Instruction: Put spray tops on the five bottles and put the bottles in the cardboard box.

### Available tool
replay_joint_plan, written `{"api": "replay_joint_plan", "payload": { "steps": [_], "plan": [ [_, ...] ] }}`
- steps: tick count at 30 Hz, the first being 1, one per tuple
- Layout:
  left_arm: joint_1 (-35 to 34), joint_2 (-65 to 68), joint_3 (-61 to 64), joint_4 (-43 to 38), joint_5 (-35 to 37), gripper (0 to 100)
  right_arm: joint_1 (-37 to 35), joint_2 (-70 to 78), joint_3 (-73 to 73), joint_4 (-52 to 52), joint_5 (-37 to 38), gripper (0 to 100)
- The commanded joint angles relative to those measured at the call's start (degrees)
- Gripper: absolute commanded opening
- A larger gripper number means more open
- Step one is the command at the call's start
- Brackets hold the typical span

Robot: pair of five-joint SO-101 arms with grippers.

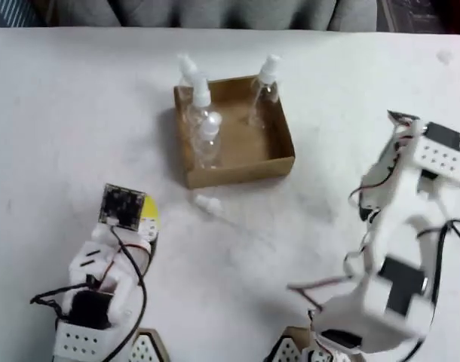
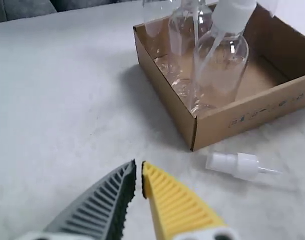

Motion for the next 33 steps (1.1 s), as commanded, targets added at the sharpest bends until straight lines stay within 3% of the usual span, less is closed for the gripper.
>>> {"api": "replay_joint_plan", "payload": {
  "steps": [1, 7, 16, 33],
  "plan": [
    [0.7, -1.4, -6.2, 6.1, 1.5, 2, -6.4, -19.8, 9.5, 1.2, -5.1, 1.7],
    [0.7, -1.5, -2.8, 4.6, 1.2, 2, -10.6, -34.9, 24.4, 1.1, -8.3, 1.7],
    [0.4, -1.5, -0.4, 1.9, 1.1, 2, -10.4, -52.4, 40.2, -4.0, -8.1, 1.7],
    [0.5, -1.5, 2.6, -3.3, 1.0, 2, -10.5, -86.2, 46.9, -5.3, -7.7, 1.6]
  ]
}}
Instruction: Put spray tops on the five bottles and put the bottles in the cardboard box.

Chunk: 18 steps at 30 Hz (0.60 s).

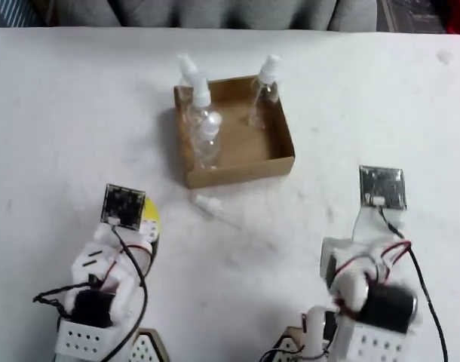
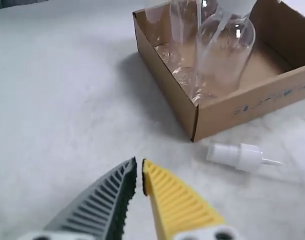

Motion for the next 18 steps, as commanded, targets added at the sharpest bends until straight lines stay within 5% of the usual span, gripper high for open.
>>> {"api": "replay_joint_plan", "payload": {
  "steps": [1, 8, 18],
  "plan": [
    [0.4, -1.5, -0.2, -1.9, 0.3, 2, -0.1, -9.3, 0.8, -0.7, 0.0, 1.6],
    [0.4, -1.5, -0.2, -1.9, 0.3, 2, 0.0, -24.1, 2.9, -0.6, 0.1, 1.6],
    [0.3, -1.5, -0.2, -1.6, 0.3, 2, -0.1, -25.0, 3.1, -0.5, 0.1, 1.6]
  ]
}}
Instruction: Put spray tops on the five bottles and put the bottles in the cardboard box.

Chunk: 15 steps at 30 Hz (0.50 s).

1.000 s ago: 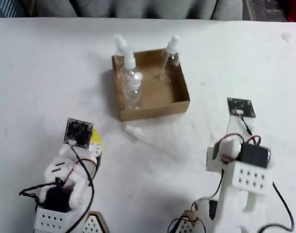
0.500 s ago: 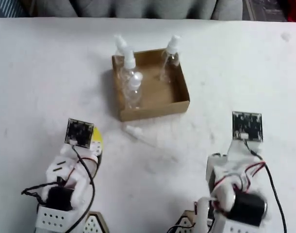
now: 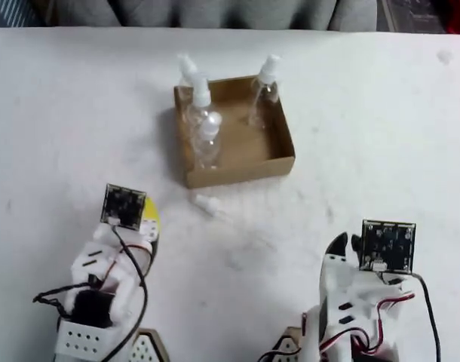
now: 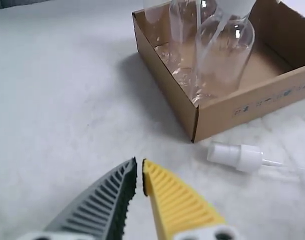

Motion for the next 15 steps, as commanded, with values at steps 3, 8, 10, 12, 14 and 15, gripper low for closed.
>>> {"api": "replay_joint_plan", "payload": {
  "steps": [3, 8, 10, 12, 14, 15],
  "plan": [
    [0.3, -1.5, -0.2, -1.4, 0.3, 2, 0.0, -0.6, -0.2, -0.5, 0.1, 1.6],
    [0.3, -1.5, -0.2, -1.3, 0.3, 2, 0.0, -0.6, -0.2, -0.5, 0.1, 1.6],
    [0.3, -1.5, -0.2, -1.3, 0.3, 2, 0.0, -0.6, -0.2, -0.5, 0.1, 1.6],
    [0.3, -1.5, -0.2, -1.3, 0.3, 2, 0.0, -0.6, -0.2, -0.5, 0.1, 1.6],
    [0.2, -1.5, -0.2, -1.3, 0.3, 2, 0.0, -0.6, -0.2, -0.5, 0.1, 1.6],
    [0.2, -1.5, -0.2, -1.3, 0.3, 2, 0.0, -0.6, -0.2, -0.5, 0.1, 1.6]
  ]
}}
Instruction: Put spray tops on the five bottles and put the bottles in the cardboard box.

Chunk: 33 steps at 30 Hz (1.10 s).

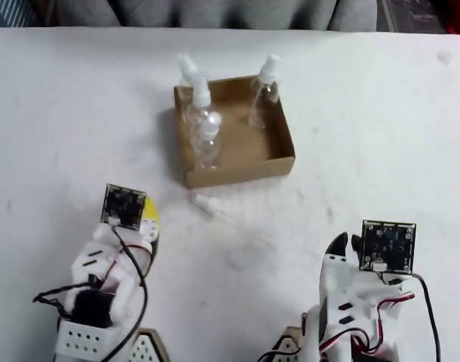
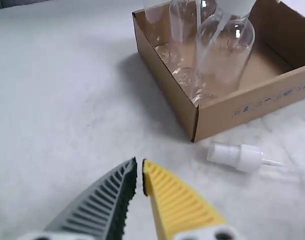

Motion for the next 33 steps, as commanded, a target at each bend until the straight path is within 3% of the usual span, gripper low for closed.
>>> {"api": "replay_joint_plan", "payload": {
  "steps": [1, 33],
  "plan": [
    [0.2, -1.5, -0.2, -1.3, 0.3, 2, 0.0, -0.3, -0.2, -0.5, 0.1, 1.6],
    [0.2, -1.4, -0.2, 0.0, -2.6, 2, -0.1, -0.3, -0.2, -0.5, 0.1, 1.6]
  ]
}}
